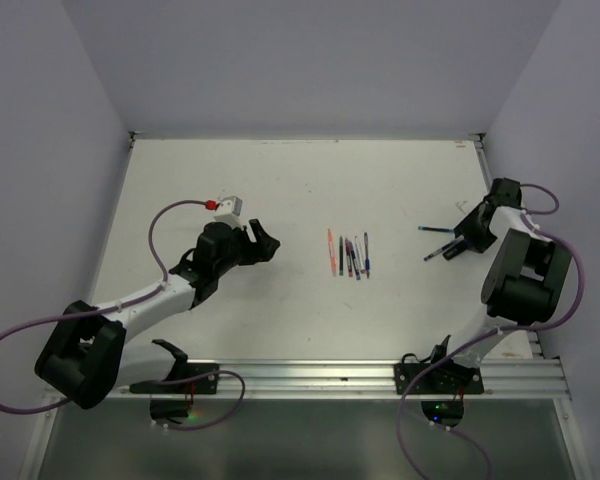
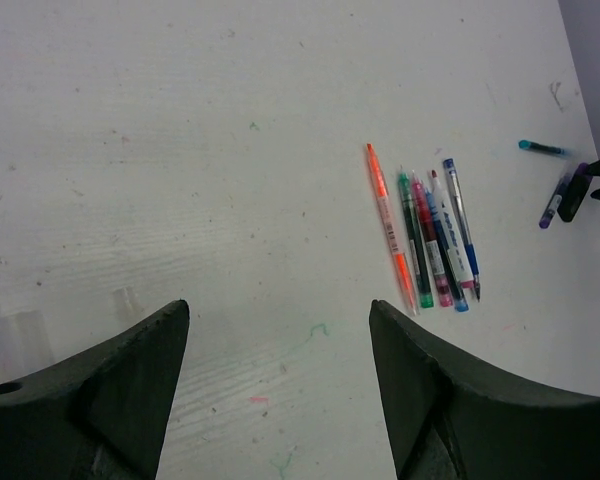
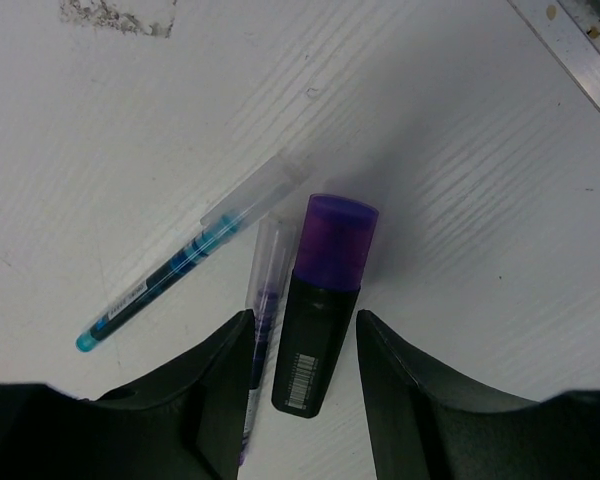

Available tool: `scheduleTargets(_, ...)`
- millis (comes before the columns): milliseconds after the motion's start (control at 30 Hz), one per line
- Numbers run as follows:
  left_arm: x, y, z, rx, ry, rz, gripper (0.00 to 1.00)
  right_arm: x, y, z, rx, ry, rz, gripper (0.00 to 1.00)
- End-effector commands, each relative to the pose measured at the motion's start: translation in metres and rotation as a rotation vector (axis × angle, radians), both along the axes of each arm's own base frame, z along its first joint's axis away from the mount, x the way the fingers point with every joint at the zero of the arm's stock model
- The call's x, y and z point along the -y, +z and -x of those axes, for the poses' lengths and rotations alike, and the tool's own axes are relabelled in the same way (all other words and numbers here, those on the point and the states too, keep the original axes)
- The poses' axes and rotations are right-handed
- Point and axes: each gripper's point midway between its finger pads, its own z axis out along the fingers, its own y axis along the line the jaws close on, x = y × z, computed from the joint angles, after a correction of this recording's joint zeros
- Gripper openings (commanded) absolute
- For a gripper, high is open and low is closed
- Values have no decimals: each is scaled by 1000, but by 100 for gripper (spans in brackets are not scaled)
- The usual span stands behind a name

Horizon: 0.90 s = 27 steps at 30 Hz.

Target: Open the pen caps

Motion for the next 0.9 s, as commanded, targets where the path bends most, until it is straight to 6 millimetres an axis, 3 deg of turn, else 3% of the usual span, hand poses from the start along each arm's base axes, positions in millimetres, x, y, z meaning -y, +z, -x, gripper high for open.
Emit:
scheduleTargets(0,6,13,-6,54,-12,36,75,11,3,-9,20,-33,42,49)
scheduleTargets(500,10,4,-4,37,-31,43,75,16,-17,0,-46,-53,49,49)
scheduleTargets(700,10,4,-4,38,-30,42,75,9,-28,5,-62,-54,20,32)
scheduleTargets(867,12,3,-3,28,-48,41,75,9,-24,11,-54,-66,26,21)
